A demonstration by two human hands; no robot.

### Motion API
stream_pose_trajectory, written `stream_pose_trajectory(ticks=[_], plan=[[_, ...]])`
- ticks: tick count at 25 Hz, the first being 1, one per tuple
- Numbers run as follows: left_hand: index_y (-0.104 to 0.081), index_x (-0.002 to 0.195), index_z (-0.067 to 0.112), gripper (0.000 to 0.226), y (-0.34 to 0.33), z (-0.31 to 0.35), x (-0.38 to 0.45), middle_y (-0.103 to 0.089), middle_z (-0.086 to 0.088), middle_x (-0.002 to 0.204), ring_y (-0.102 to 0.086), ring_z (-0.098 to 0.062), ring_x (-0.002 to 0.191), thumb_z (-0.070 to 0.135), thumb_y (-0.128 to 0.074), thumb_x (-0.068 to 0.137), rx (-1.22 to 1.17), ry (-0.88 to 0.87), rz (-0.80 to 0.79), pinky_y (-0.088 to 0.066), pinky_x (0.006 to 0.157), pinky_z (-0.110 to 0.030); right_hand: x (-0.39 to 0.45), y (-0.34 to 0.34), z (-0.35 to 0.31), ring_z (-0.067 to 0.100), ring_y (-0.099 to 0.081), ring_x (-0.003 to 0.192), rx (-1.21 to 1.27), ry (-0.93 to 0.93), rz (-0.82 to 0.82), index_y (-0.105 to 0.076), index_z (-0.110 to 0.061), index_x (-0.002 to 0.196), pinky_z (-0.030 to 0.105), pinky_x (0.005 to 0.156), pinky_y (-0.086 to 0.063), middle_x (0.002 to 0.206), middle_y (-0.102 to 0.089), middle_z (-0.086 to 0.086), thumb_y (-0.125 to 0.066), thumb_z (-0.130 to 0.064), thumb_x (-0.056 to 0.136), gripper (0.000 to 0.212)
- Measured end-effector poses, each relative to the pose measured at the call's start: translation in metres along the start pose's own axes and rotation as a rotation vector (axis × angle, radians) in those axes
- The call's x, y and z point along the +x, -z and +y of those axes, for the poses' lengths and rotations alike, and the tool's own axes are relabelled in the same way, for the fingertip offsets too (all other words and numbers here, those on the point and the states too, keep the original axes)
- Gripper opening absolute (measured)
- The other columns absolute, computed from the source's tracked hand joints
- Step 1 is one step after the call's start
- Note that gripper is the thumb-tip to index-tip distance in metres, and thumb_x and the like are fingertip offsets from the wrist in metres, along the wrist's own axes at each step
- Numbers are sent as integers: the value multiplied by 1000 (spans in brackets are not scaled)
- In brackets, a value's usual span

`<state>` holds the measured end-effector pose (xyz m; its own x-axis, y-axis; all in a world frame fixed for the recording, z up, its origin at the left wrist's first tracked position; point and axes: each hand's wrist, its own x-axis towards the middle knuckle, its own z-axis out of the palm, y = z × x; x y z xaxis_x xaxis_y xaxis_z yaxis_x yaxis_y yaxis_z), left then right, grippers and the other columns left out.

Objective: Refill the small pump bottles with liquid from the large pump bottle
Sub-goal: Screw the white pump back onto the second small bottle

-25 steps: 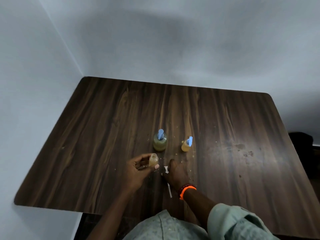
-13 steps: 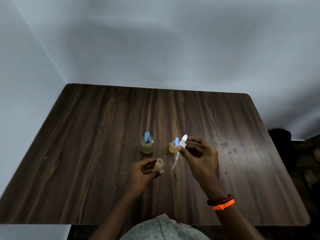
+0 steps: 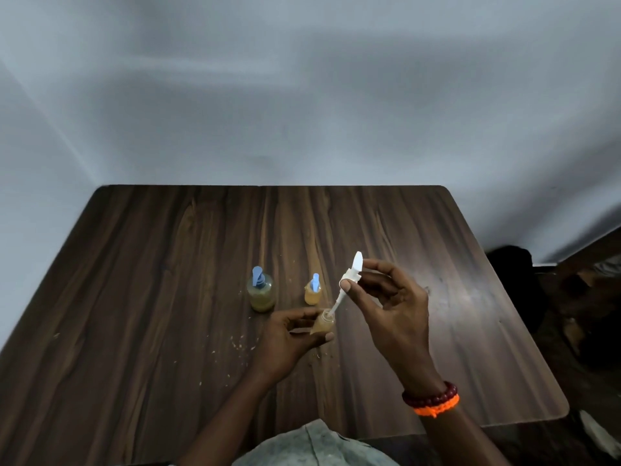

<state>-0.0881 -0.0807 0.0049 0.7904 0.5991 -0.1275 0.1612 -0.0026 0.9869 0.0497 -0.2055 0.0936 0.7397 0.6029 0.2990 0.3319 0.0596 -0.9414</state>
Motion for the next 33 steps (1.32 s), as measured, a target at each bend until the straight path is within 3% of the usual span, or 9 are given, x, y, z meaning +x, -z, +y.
stream_pose_trajectory(ticks=[4,10,16,21,24,26,29,33], plan=[[-79,114,37,40,-7,10,5,-82,10,113,-75,-13,111,24,-91,78,29,13,-4,-64,96,-46,0,4,7,8,-77,101,11,-23,-84,-70,-22,118,21,85,-62,108,-79,-12,-86,-18,83,38],[-75,127,30,50,-11,29,13,-80,11,118,-74,-7,112,29,-90,79,69,-42,-7,-64,96,-43,-5,11,26,6,-75,101,-130,-75,-186,-74,-29,113,31,89,-64,106,-79,-12,-81,-22,88,27],[-75,117,45,43,-12,35,11,-79,18,115,-73,-2,111,31,-88,79,94,-62,-6,-64,96,-38,1,13,28,5,-69,99,-224,-66,-228,-72,-45,100,35,85,-61,100,-73,-17,-77,-27,90,21],[-75,124,35,46,-12,34,10,-79,13,121,-73,-6,113,26,-88,81,75,-82,-21,-63,97,-39,7,20,27,5,-69,103,-227,-85,-324,-74,-44,105,30,88,-60,105,-75,-21,-74,-25,92,23],[-73,119,47,46,-12,39,7,-77,20,122,-72,-2,113,25,-87,81,75,-102,-34,-63,93,-30,11,27,22,4,-70,105,-188,-81,-406,-74,-39,113,17,87,-57,108,-77,-19,-73,-27,91,25],[-73,115,52,41,-12,42,6,-76,26,118,-72,0,114,35,-86,80,67,-98,-35,-64,92,-29,12,29,21,2,-68,104,-255,-64,-417,-75,-31,115,17,84,-57,107,-75,-17,-79,-32,87,28],[-77,120,38,41,-13,40,7,-78,17,121,-73,-6,114,34,-86,81,60,-84,-44,-65,94,-39,7,26,21,4,-68,90,-345,-24,-312,-76,-23,106,17,74,-57,91,-71,-15,-84,-33,82,27],[-77,123,30,42,-13,35,6,-80,12,120,-74,-8,113,22,-87,82,60,-84,-51,-64,96,-43,8,25,17,0,-71,91,-307,-17,-341,-76,-28,106,12,80,-58,89,-74,-20,-83,-20,84,25]])
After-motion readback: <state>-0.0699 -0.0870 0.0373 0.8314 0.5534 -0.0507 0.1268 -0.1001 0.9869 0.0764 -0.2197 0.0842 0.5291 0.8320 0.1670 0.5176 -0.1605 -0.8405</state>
